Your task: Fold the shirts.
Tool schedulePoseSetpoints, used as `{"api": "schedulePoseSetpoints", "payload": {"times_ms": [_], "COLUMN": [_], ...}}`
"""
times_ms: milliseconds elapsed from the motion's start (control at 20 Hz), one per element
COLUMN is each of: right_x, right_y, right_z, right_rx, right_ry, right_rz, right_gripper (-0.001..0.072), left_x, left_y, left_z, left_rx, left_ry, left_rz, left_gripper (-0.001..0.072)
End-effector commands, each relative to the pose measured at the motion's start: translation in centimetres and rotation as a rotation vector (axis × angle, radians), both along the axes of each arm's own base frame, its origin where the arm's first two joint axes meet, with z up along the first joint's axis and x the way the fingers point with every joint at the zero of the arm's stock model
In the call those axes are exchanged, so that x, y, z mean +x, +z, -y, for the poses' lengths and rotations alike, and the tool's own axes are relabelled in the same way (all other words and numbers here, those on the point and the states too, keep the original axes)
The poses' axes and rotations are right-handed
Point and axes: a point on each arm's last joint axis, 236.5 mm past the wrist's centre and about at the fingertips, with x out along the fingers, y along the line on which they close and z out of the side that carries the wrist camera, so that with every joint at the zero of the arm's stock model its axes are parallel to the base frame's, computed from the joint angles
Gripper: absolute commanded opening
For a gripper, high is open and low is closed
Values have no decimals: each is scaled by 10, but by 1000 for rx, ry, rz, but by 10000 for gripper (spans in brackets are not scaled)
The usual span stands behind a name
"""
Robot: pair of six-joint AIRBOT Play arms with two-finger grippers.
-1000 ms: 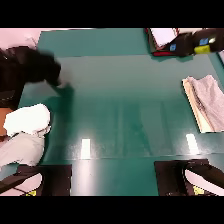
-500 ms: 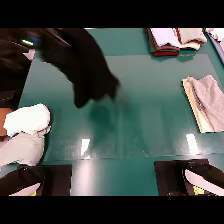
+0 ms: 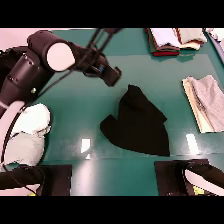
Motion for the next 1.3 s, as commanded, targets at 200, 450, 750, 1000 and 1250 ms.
{"api": "schedulePoseSetpoints", "payload": {"times_ms": [200,450,750,1000,1250], "right_x": [-1,8,16,19,19], "right_y": [-2,-32,-60,-56,-55], "right_z": [0,-2,-3,-3,-3], "right_rx": [-2,6,-1,6,6], "right_ry": [2,-4,-6,-10,-11], "right_rz": [-7,-96,-167,-149,-147], "right_gripper": [14,14,14,14,14], "left_x": [19,-6,-68,-104,-113], "left_y": [-158,-199,-222,-225,-217], "left_z": [-26,34,44,29,41], "left_rx": [-104,-246,-63,30,-14], "left_ry": [192,88,-62,-165,-193], "left_rz": [-462,-645,-731,-836,-864], "left_gripper": [607,608,608,608,607]}}
